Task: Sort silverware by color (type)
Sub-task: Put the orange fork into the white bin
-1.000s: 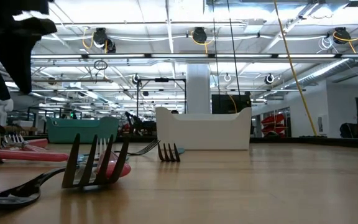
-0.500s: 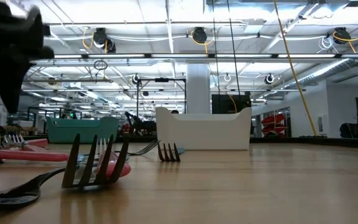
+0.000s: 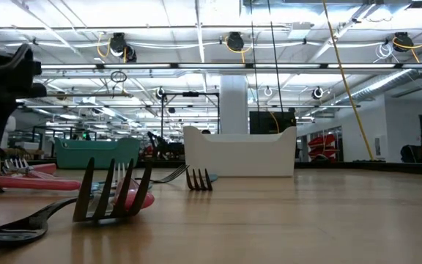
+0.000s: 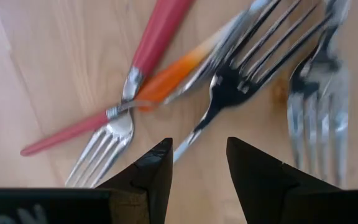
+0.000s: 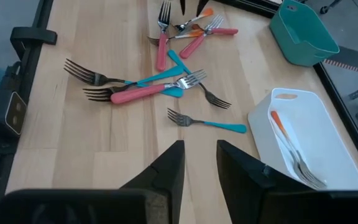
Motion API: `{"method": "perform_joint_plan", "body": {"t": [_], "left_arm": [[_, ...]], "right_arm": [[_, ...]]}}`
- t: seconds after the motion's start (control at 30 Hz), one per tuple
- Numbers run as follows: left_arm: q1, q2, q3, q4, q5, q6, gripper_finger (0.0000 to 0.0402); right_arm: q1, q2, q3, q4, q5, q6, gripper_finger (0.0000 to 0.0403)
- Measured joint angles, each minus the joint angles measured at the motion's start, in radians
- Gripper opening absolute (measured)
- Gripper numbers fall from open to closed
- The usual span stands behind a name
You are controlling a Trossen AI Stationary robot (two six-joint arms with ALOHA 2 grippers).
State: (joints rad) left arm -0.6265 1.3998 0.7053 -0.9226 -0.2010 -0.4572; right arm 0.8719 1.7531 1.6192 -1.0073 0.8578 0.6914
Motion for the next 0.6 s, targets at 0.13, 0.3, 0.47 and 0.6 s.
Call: {"method": "perform_joint_plan", "body": {"t": [0.13,0.3,0.47,0.6], "left_arm": [[0.01,0.0,-0.003,0.001,-0.001,0.025,0.0161],[0.037,0.0,-0.003,0.002,-0.001,0.093,0.0161],[0.055,0.001,-0.003,0.027,0.018,0.139,0.0161],[0.057,0.001,-0.003,0.037,0.018,0.176,0.0161]], "right_arm": [[0.0,0.0,0.0,0.0,0.0,0.0,0.0089],[0.0,0.0,0.0,0.0,0.0,-0.004,0.0089],[0.0,0.0,0.0,0.0,0.0,-0.007,0.0089],[0.0,0.0,0.0,0.0,0.0,-0.008,0.0089]]}}
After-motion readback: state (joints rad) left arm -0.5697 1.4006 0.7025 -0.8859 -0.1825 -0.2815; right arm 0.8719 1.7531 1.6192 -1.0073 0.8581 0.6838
